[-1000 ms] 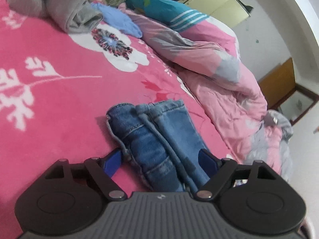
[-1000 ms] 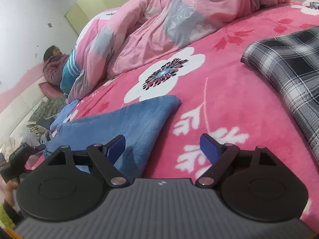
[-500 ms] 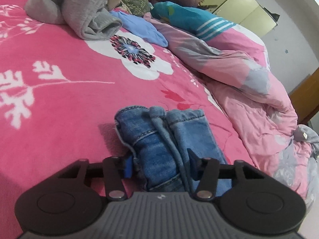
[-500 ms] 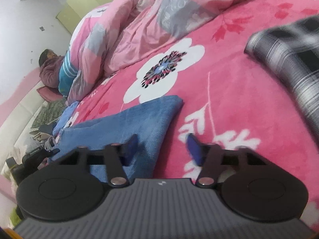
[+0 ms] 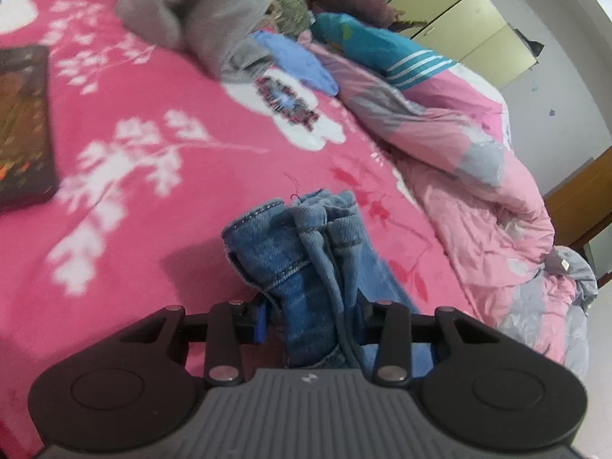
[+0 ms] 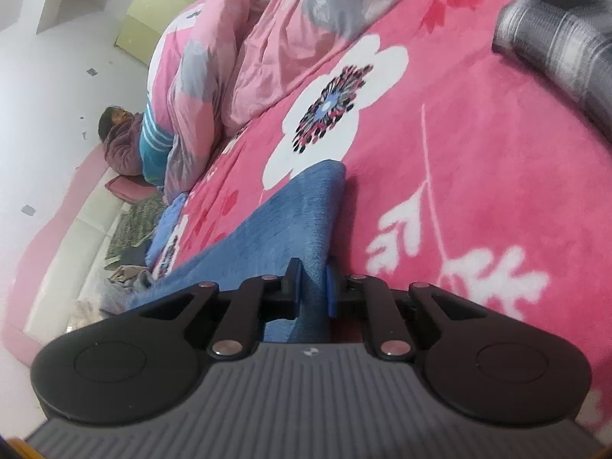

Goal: Fold clothes

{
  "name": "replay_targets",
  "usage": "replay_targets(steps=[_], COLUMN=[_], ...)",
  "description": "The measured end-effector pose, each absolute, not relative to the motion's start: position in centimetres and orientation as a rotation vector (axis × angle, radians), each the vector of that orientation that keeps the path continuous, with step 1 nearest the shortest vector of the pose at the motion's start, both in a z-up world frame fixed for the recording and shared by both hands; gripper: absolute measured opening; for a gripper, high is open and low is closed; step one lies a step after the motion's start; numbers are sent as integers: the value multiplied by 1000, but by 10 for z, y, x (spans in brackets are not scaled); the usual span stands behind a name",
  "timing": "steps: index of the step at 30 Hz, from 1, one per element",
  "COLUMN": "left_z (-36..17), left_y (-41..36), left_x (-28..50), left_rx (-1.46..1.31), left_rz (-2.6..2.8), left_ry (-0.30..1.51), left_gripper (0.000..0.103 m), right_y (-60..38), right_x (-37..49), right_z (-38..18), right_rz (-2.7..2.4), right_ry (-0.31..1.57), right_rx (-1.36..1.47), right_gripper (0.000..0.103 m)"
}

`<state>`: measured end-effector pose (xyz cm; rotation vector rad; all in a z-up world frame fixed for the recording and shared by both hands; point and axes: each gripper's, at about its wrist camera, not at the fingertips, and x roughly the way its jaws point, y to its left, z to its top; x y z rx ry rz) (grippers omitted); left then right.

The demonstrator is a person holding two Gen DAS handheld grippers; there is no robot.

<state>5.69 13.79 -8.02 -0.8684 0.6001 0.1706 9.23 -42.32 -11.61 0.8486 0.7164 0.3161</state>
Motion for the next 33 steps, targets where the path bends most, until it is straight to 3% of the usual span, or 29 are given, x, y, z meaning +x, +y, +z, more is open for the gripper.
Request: replay_targets(steps=[7, 14, 20, 27, 33], left_z=[-97, -93, -84, -54, -100], left_y=[148, 148, 151, 146, 150], left_x=[60, 67, 69, 49, 36], left_rx=[-896, -876, -886, -894, -852], left_rz=[136, 114, 100, 15, -8], left_ry=[603, 598, 636, 628, 685], left_gripper=[43, 42, 40, 39, 43], right_y=[-428, -423, -416, -429, -444], right_x=[82, 72, 58, 36, 13], right_z=[-116, -117, -111, -65, -86], right_rz=[358, 404, 404, 468, 389], right_ry=[789, 815, 762, 687, 777], right_rx=[871, 875, 898, 906, 867], right_gripper=[27, 28, 9, 8, 13])
